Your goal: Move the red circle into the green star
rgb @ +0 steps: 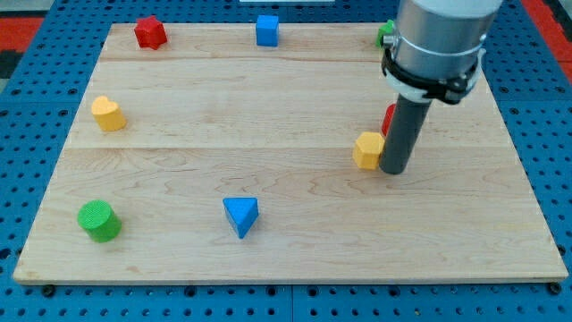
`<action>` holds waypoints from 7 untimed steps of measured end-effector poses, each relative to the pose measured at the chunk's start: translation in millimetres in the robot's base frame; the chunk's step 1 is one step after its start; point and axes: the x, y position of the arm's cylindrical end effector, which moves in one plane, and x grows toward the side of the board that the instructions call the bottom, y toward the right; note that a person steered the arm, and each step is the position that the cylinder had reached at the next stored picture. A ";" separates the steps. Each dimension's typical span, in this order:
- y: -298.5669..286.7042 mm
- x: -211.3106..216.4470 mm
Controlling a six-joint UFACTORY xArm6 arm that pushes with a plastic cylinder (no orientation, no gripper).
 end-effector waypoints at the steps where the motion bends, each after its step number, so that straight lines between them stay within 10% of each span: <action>1: 1.7 -32.5; 3: 16.5 -104.2; 7: 40.9 -108.5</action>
